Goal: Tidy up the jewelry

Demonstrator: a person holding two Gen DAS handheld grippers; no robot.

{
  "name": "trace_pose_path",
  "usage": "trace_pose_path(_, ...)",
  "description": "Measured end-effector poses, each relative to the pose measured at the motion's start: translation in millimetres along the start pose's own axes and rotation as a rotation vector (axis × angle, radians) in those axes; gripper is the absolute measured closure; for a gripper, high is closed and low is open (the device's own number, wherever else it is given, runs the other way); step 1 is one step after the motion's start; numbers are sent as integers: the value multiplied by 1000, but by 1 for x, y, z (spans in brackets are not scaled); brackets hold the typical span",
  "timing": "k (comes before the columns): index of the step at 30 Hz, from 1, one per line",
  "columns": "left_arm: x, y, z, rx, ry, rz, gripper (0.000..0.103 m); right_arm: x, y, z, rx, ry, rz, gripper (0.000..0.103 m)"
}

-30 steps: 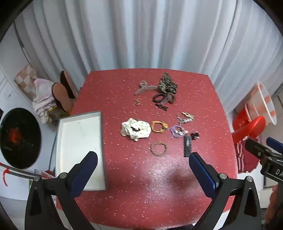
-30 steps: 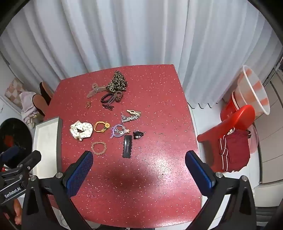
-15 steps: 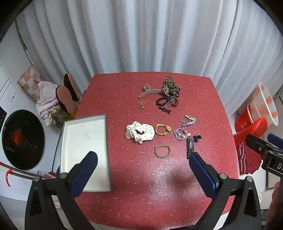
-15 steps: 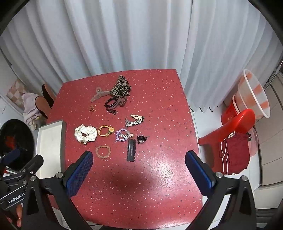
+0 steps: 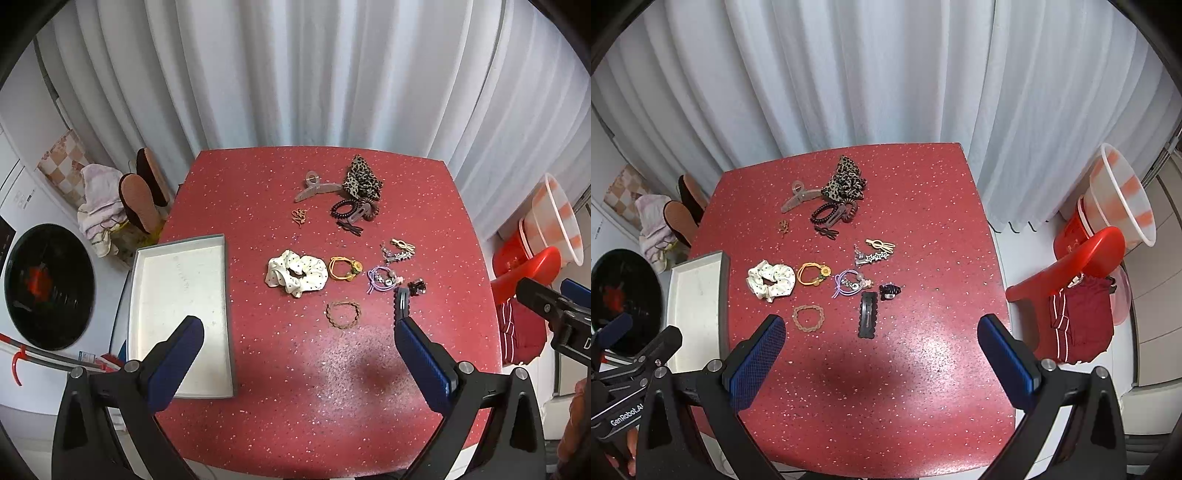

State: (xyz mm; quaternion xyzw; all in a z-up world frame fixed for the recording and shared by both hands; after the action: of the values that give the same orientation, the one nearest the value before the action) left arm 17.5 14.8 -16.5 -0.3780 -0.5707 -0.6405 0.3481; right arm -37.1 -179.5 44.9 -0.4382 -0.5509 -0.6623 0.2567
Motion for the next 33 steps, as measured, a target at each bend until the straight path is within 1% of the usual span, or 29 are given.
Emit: trace_pose_path(33, 1, -8, 8, 19, -4, 6, 0, 0, -9, 4, 2, 6, 6, 0)
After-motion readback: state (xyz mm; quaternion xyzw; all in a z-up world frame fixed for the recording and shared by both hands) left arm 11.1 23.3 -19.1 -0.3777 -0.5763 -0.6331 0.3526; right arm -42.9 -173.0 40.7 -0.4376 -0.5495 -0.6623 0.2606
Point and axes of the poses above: each gripper's, at about its wrist camera, not at the fingertips, and x roughly against the way its jaws point, z to its left, y to its top, the point moved 3 cm from there along -x, roughly the way its jaws point, and after that the axes turned 6 degrees about -x, right-handed, at the moved point
